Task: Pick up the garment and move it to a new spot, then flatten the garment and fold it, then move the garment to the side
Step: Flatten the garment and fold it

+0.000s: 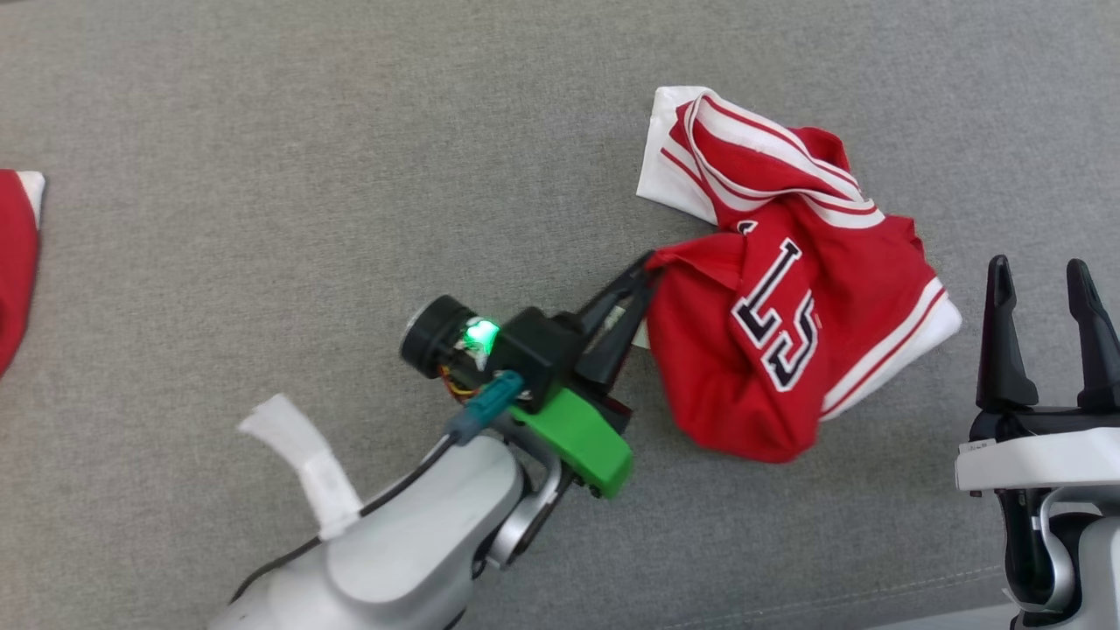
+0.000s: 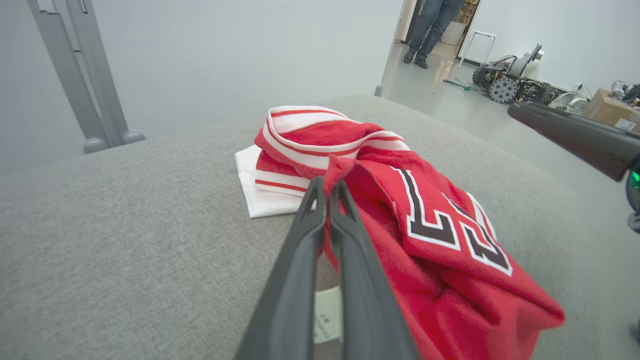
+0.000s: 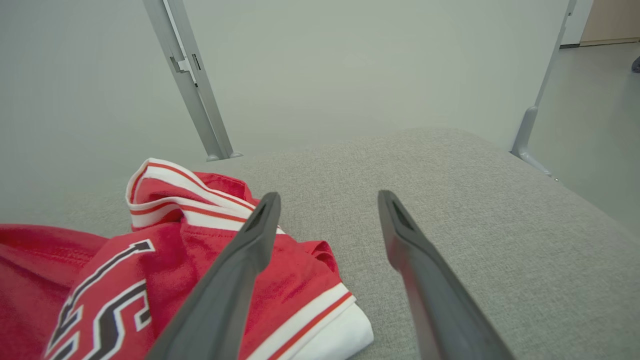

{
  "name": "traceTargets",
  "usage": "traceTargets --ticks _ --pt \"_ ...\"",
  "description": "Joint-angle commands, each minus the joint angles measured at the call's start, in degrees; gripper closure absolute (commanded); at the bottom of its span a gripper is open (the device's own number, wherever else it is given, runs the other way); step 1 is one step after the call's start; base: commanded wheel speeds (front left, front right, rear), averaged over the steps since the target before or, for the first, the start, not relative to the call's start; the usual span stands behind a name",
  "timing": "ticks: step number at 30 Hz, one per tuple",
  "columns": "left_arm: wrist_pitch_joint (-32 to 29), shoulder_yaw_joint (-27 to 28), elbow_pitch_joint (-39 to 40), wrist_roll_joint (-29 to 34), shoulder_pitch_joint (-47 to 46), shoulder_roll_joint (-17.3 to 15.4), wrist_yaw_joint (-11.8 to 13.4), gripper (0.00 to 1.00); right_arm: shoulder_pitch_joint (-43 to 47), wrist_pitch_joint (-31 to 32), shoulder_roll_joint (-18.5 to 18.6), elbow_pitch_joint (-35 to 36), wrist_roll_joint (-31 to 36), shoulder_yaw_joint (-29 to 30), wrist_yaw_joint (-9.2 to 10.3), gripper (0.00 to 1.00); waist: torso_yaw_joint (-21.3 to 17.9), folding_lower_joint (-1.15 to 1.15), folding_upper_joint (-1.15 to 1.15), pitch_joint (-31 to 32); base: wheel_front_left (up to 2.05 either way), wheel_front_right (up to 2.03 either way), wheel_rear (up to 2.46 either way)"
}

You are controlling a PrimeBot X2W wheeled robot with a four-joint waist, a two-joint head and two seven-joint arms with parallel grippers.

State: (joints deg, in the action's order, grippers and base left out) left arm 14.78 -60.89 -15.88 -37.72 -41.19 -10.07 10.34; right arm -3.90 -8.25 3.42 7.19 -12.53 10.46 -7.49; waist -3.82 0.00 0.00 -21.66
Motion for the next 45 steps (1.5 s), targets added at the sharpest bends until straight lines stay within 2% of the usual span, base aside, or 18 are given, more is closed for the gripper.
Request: traceTargets --ticks 1,4,10,12,15,17,21,22,23,29,34,39,45 --pt "0.5 1.6 2.8 0.2 1.7 -2.3 1.8 1.0 0.4 -0.2 0.0 0.0 -0.1 0.3 0.0 0.0 1.8 0.0 0.0 1.7 0.0 0.0 0.0" --pt "0.4 5.4 9.9 -0.6 5.0 -7.4 6.5 1.0 0.8 0.1 -0.1 0.0 -0.3 0.6 0.0 0.0 2.9 0.0 0.0 2.1 0.0 0.0 0.0" --pt "0.4 14.4 17.6 -4.6 13.5 -14.7 15.6 1.0 1.0 0.5 -0.2 0.1 -0.3 0.8 0.0 0.0 4.5 0.0 0.0 2.5 0.0 0.0 0.0" --pt "0.4 17.9 18.6 -5.9 16.5 -16.1 17.7 1.0 0.9 0.6 -0.2 0.3 -0.2 0.6 0.0 0.0 4.7 0.0 0.0 2.5 0.0 0.0 0.0" --pt "0.4 22.9 18.2 -7.5 21.3 -16.6 18.9 1.0 0.7 1.0 0.0 0.4 -0.1 -0.3 0.0 0.0 5.0 0.0 0.0 2.5 0.0 0.0 0.0" --pt "0.4 25.6 16.8 -8.0 23.8 -16.1 18.4 1.0 0.7 1.1 0.2 0.4 0.0 -0.9 0.0 0.0 5.1 0.0 0.0 2.5 0.0 0.0 0.0" --pt "0.3 27.5 12.0 -8.2 26.0 -14.3 14.4 1.0 0.8 1.3 0.5 0.3 0.2 -2.2 0.0 0.0 5.2 0.0 0.0 2.5 0.0 0.0 0.0" --pt "0.4 27.8 11.1 -7.8 25.9 -14.0 13.7 0.61 0.8 1.3 0.6 0.2 0.2 -2.5 0.0 0.0 5.2 0.0 0.0 2.6 0.0 0.0 0.0" --pt "0.4 28.3 10.2 -6.9 25.4 -13.6 12.9 0.0 0.7 1.3 0.9 0.2 0.3 -2.9 0.0 0.0 5.2 0.0 0.0 2.6 0.0 0.0 0.0" --pt "0.4 32.9 11.3 2.3 24.0 -11.6 10.4 0.0 1.2 1.6 1.7 0.9 0.6 -4.5 0.0 0.0 5.2 0.0 0.0 4.1 0.0 0.0 0.0" --pt "0.3 36.0 12.9 8.0 25.8 -11.6 8.4 0.0 2.5 2.5 2.2 1.4 1.1 -5.8 0.0 0.0 5.3 0.0 0.0 6.1 0.0 0.0 0.0" --pt "0.3 37.0 11.8 9.4 27.7 -11.6 6.6 0.0 4.1 3.5 2.2 1.8 0.9 -6.5 0.0 0.0 5.4 0.0 0.0 7.9 0.0 0.0 0.0" --pt "0.3 37.7 11.1 10.1 28.4 -10.5 5.5 0.0 4.8 3.8 2.3 1.8 0.3 -6.3 0.0 0.0 5.5 0.0 0.0 8.5 0.0 0.0 0.0"
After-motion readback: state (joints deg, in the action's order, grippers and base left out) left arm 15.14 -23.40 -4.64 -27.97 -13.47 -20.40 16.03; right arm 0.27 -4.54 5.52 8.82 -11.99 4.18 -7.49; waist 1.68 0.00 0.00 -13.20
